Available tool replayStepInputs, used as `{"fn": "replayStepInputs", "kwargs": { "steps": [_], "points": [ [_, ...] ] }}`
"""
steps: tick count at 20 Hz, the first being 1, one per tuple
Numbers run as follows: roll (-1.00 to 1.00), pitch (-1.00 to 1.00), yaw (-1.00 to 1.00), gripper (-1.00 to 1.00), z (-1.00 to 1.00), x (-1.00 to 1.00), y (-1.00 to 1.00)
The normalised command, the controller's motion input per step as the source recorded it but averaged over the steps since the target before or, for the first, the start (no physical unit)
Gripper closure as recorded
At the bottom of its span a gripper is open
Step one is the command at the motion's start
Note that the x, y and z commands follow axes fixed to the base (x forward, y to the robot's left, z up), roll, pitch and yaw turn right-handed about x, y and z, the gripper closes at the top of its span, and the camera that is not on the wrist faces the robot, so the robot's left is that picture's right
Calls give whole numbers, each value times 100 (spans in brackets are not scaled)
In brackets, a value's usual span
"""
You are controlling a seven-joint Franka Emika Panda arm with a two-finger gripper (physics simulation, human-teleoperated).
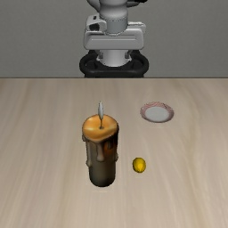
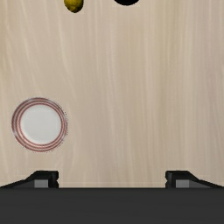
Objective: Pick up the lemon and place it in the plate with the candle lit
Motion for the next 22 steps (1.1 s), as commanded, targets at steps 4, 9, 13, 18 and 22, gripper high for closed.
{"fn": "replayStepInputs", "kwargs": {
  "steps": [4,9,13,18,22],
  "points": [
    [0,0,-39,-100,0,0,0],
    [0,0,-45,-100,0,0,0],
    [0,0,-45,-100,0,0,0],
    [0,0,-49,-100,0,0,0],
    [0,0,-45,-100,0,0,0]
  ]
}}
